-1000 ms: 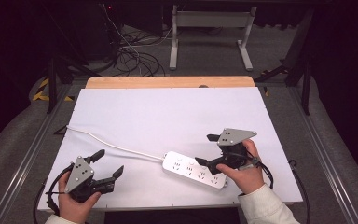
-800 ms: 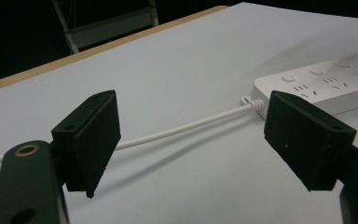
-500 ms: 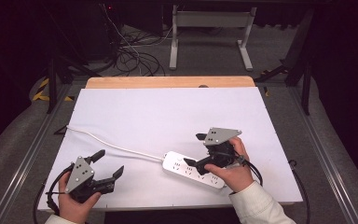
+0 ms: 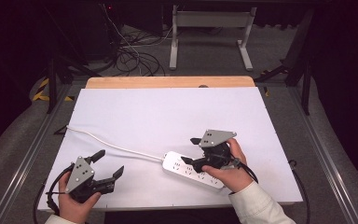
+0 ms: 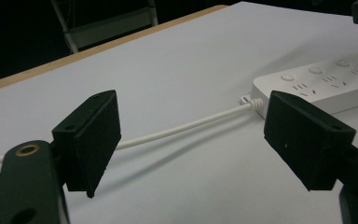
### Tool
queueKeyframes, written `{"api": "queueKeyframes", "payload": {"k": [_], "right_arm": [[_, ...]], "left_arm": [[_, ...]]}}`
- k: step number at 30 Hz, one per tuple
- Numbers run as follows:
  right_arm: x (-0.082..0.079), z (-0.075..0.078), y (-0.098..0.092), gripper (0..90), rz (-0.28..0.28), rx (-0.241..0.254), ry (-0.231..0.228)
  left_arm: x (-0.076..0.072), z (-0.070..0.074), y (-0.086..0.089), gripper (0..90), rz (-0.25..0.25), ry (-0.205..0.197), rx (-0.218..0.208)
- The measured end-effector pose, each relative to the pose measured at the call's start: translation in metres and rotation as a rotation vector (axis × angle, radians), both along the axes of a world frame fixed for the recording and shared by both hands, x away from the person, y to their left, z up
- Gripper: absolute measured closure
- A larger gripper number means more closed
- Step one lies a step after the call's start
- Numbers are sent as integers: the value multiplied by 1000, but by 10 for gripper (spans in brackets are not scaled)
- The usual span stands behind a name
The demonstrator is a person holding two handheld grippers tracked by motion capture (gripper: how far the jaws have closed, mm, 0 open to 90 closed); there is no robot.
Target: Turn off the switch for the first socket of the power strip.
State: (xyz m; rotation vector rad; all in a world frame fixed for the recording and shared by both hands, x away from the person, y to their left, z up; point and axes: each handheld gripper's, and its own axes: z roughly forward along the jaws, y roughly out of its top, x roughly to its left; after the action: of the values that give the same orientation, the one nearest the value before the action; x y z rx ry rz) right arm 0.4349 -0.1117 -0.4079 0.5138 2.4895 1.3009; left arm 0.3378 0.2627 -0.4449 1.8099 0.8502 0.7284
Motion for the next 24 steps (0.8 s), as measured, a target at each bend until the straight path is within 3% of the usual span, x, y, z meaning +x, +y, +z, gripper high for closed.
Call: {"api": "queueKeyframes", "payload": {"k": [11, 14, 19, 24], "right_arm": [[1, 10, 8, 900, 50, -70, 12], [4, 10, 9, 900, 48, -66, 30], [7, 9, 12, 900, 42, -28, 136], [13, 1, 20, 900, 41, -36, 216]], "left_arm": [[1, 0, 0, 191, -3, 1, 1], [1, 0, 1, 191, 0, -1, -2], [1, 0, 1, 191, -1, 1, 0], [1, 0, 1, 191, -1, 0, 2]]}}
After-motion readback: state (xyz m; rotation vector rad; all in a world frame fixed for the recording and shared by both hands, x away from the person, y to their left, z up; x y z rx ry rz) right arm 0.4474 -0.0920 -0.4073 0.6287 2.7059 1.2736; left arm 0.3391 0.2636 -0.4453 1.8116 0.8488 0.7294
